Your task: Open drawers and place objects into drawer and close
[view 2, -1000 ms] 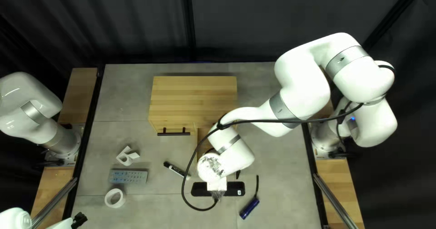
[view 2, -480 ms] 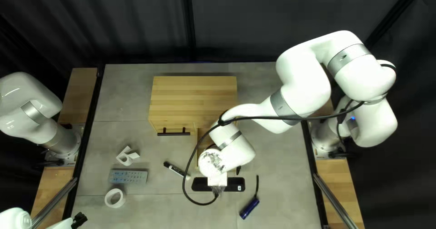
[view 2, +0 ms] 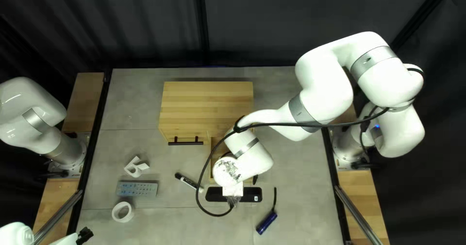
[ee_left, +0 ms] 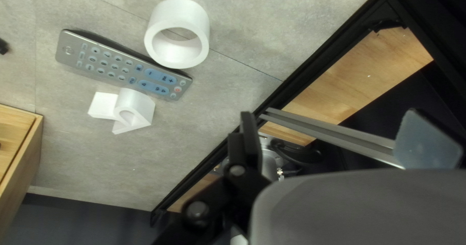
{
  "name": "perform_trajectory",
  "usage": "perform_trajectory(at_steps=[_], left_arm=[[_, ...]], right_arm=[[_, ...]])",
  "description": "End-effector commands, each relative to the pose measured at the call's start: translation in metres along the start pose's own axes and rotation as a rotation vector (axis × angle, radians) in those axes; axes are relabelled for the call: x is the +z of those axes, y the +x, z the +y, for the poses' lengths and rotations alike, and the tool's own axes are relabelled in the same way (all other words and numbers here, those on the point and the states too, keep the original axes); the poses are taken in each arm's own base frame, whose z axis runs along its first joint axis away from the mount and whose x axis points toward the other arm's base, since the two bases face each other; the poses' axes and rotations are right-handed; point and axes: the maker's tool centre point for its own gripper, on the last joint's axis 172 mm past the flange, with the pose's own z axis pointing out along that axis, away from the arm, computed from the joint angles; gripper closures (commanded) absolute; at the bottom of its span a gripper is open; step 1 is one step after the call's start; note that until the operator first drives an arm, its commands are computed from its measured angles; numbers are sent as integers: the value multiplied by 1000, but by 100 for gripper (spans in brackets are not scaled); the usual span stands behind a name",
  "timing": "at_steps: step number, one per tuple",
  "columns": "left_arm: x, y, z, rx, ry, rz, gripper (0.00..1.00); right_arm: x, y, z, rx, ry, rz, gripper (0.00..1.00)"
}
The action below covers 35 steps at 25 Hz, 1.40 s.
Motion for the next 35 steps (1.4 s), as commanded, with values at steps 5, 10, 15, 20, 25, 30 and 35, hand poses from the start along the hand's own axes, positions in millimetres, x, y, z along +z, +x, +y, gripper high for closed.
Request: perform_trajectory(at_steps=[5, 10, 15, 20, 25, 30, 35], left_arm=[[0, 0, 0, 0, 0, 0, 0], [0, 0, 0, 0, 0, 0, 0], [0, 0, 0, 0, 0, 0, 0], [0, 0, 0, 0, 0, 0, 0], [0, 0, 0, 0, 0, 0, 0], [0, 0, 0, 0, 0, 0, 0], [0, 0, 0, 0, 0, 0, 0]], right_arm=[[3, -7, 0, 4, 3, -7, 100], [2, -9, -1, 4, 5, -11, 100], [3, -12, -3, 2, 8, -14, 99], [0, -14, -2, -3, 8, -17, 99], [-5, -11, -2, -10, 6, -22, 99], [-27, -1, -1, -17, -1, -35, 99], [-63, 5, -3, -13, -26, -62, 99]])
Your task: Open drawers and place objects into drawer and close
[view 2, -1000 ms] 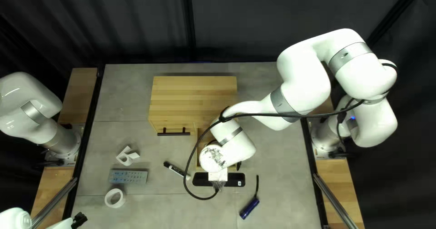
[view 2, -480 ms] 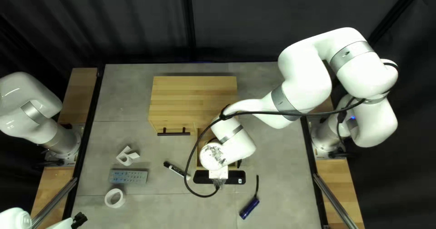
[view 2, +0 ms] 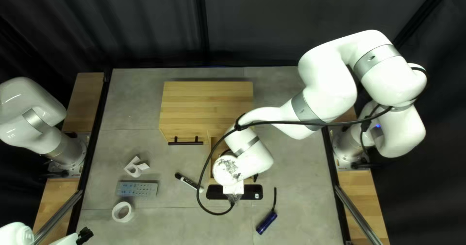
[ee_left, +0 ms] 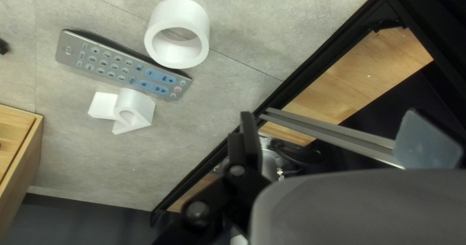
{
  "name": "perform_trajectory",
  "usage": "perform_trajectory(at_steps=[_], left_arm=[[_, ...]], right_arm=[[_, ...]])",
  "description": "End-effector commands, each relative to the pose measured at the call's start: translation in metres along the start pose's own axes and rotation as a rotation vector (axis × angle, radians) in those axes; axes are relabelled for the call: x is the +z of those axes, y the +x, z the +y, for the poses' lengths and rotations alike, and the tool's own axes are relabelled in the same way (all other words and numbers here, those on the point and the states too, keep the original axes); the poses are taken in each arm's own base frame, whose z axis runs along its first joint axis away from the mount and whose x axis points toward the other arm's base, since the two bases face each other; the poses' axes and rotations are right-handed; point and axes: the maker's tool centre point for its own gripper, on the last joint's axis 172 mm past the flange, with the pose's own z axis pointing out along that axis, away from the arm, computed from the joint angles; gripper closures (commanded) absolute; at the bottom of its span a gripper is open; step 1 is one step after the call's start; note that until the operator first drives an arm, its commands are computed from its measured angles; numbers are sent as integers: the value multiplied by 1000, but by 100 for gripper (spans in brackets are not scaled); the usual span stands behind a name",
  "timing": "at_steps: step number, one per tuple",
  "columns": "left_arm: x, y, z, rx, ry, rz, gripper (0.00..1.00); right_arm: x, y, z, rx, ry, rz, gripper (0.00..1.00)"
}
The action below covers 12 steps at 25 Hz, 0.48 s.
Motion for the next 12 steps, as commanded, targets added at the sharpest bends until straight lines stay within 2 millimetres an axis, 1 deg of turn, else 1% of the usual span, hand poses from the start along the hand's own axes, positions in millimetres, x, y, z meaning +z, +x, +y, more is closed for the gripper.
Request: perform_trajectory(at_steps=[1, 2, 6, 8, 9, 10, 11, 12], left_arm=[[0, 0, 0, 0, 0, 0, 0], [0, 0, 0, 0, 0, 0, 0], [0, 0, 0, 0, 0, 0, 0], [0, 0, 0, 0, 0, 0, 0], [0, 0, 0, 0, 0, 0, 0], [0, 0, 0, 0, 0, 0, 0], [0, 0, 0, 0, 0, 0, 0], [0, 0, 0, 0, 0, 0, 0]], right_arm=[[-32, 5, -1, 1, -27, -21, 99], [-41, 9, 0, -2, -38, -27, 99], [-59, 20, 1, -7, -76, -44, 98], [-73, 28, 1, -8, -99, -56, 98], [-78, 32, 1, -7, -106, -59, 98], [-87, 40, 5, -5, -117, -65, 98], [-91, 45, 7, -6, -124, -68, 96], [-98, 56, 14, -13, -143, -77, 82]])
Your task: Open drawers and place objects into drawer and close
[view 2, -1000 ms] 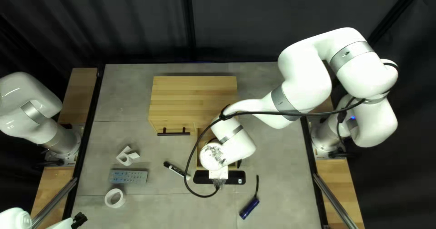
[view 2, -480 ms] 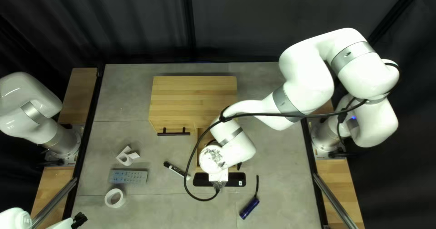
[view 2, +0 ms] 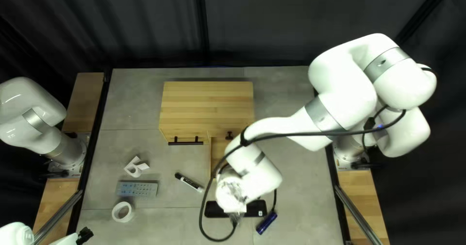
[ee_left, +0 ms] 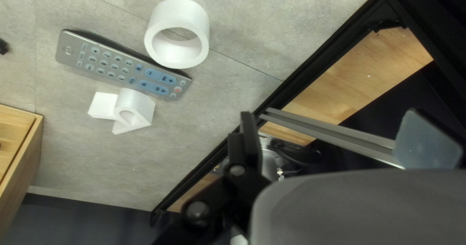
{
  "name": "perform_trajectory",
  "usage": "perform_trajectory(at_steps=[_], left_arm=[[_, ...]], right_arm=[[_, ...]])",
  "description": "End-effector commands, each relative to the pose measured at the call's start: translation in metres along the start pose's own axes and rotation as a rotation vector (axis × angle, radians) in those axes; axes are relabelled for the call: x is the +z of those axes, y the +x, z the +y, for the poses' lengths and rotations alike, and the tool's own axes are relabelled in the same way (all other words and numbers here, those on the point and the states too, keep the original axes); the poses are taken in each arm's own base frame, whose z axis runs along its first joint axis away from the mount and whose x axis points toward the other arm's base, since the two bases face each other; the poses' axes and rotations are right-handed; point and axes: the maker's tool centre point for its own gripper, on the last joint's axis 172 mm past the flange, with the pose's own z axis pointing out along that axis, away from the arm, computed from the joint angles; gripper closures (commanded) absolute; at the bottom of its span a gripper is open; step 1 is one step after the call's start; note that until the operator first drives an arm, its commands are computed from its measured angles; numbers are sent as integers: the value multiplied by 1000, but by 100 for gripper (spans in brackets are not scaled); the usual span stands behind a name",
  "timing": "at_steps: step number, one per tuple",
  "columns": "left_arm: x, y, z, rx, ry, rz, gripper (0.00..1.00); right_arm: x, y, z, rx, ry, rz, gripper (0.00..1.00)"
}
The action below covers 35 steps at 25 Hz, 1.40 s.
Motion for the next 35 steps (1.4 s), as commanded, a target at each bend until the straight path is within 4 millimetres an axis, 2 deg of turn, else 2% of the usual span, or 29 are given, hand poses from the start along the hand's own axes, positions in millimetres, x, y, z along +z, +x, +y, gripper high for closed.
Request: perform_trajectory(at_steps=[1, 2, 3, 6, 9, 12, 15, 20, 23, 28, 35], left_arm=[[0, 0, 0, 0, 0, 0, 0], [0, 0, 0, 0, 0, 0, 0], [0, 0, 0, 0, 0, 0, 0], [0, 0, 0, 0, 0, 0, 0], [0, 0, 0, 0, 0, 0, 0], [0, 0, 0, 0, 0, 0, 0], [0, 0, 0, 0, 0, 0, 0], [0, 0, 0, 0, 0, 0, 0], [0, 0, 0, 0, 0, 0, 0], [0, 0, 0, 0, 0, 0, 0], [0, 0, 0, 0, 0, 0, 0]], right_arm=[[-25, 31, 19, -22, -64, -30, 39], [-28, 36, 24, -41, -88, -38, 7], [-29, 40, 27, -57, -109, -45, 0], [-31, 48, 31, -84, -149, -58, 0], [-35, 60, 22, -101, -128, -47, 0], [-41, 84, 2, -119, -68, -17, 0], [-51, 111, -31, -127, -1, 3, 0], [-68, 138, -86, -124, 77, 36, 0], [-71, 154, -110, -86, 119, 64, 0], [-69, 176, -140, -4, 187, 91, 0], [-50, 192, -174, 91, 245, 108, 0]])
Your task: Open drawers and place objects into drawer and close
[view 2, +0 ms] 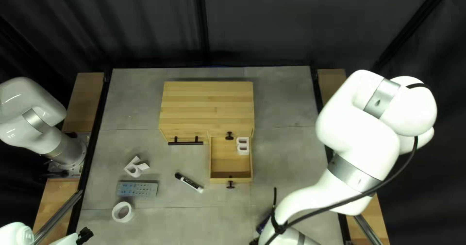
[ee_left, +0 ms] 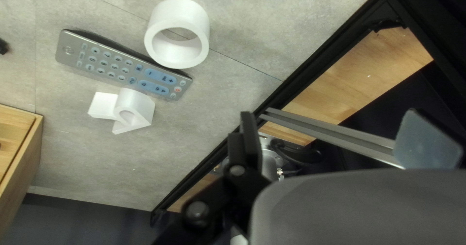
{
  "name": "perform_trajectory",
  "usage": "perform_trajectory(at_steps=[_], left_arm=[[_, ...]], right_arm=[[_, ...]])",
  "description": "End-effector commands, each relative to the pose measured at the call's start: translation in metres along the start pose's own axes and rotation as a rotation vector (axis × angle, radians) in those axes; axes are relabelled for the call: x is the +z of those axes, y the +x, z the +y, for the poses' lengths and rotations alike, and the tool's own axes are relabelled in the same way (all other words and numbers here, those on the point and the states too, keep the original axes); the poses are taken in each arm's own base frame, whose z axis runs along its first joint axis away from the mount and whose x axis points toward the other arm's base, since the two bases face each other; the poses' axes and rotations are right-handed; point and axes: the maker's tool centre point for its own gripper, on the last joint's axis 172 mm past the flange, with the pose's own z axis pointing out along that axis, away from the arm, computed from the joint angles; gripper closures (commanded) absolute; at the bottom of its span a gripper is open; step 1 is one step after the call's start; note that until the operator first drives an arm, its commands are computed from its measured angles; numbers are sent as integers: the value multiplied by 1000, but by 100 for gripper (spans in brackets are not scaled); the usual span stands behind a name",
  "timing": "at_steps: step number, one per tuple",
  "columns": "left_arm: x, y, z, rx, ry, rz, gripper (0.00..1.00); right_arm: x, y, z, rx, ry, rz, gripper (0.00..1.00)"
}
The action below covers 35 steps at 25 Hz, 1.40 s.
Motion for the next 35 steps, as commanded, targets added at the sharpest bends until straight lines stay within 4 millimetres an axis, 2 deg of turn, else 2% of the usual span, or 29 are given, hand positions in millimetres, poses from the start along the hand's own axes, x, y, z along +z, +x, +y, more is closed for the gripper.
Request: perform_trajectory(at_steps=[1, 6, 10, 18, 26, 31, 35], left_arm=[[0, 0, 0, 0, 0, 0, 0], [0, 0, 0, 0, 0, 0, 0], [0, 0, 0, 0, 0, 0, 0], [0, 0, 0, 0, 0, 0, 0], [0, 0, 0, 0, 0, 0, 0], [0, 0, 0, 0, 0, 0, 0], [0, 0, 0, 0, 0, 0, 0]], right_arm=[[13, 6, -14, 41, 15, 16, 0], [29, 12, -24, 61, 23, 58, 0], [33, 8, -23, 126, 47, 81, 0], [57, -6, 9, 400, 56, 113, 0], [56, -21, 27, 569, 38, 128, 0], [54, -24, 52, 610, 1, 178, 0], [53, -22, 53, 615, -14, 194, 0]])
